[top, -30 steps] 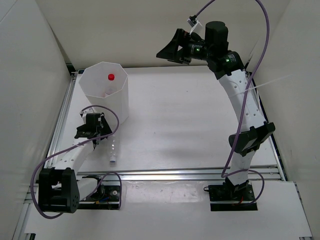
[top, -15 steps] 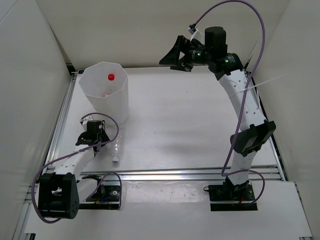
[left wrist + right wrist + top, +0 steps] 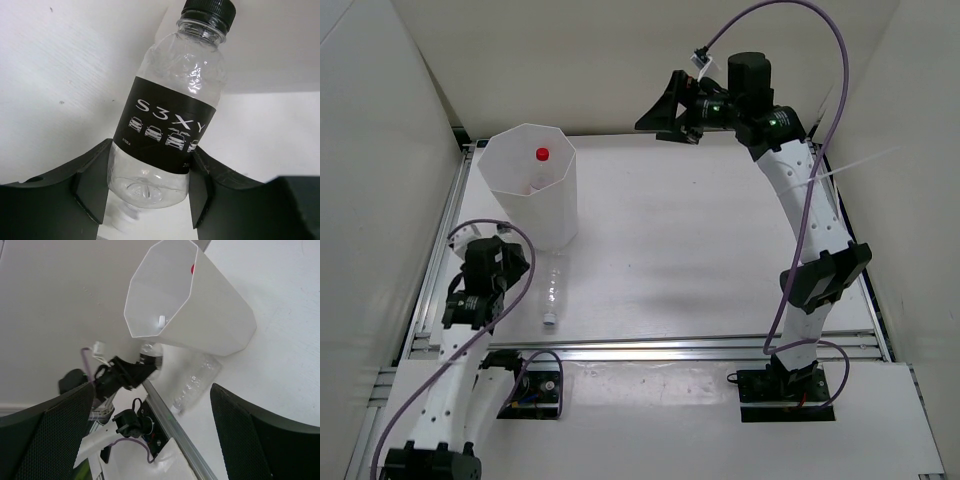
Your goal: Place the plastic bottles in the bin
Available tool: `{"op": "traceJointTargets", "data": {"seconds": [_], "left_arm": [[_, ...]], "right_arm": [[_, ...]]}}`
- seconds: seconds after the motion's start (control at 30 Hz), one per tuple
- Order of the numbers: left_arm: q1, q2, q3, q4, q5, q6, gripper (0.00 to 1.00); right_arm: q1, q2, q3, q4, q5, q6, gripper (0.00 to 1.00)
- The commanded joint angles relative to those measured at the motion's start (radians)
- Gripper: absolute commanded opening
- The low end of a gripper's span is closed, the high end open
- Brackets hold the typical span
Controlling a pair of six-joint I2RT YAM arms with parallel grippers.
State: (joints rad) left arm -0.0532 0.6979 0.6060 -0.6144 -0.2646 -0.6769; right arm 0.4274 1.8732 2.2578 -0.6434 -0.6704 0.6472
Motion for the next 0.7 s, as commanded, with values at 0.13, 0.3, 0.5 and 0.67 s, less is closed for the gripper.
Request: {"op": "traceJointTargets", "data": {"seconds": [0.13, 0.3, 0.5, 0.67], "left_arm": [[0.006, -0.009, 0.444, -0.248, -0.12, -0.093, 0.22], [0.006, 0.204, 0.737, -0.157, -0.01, -0.053, 0.22], [0.006, 0.509, 0.988, -0.111, 0.12, -0.044, 0.22], [-0.004, 0.641, 1.081, -0.111, 0.217, -0.044, 0.39]], "right_arm": [[0.014, -0.013, -0.046, 0.007, -0.122, -0.015, 1.0], [0.014, 0.009, -0.046, 0.007, -0.152, -0.006, 1.0], [0.025, 0.029, -0.024, 0.016, -0.195, 0.003, 1.0], [0.025, 0.041, -0.014, 0.025, -0.218, 0.003, 1.0]]}}
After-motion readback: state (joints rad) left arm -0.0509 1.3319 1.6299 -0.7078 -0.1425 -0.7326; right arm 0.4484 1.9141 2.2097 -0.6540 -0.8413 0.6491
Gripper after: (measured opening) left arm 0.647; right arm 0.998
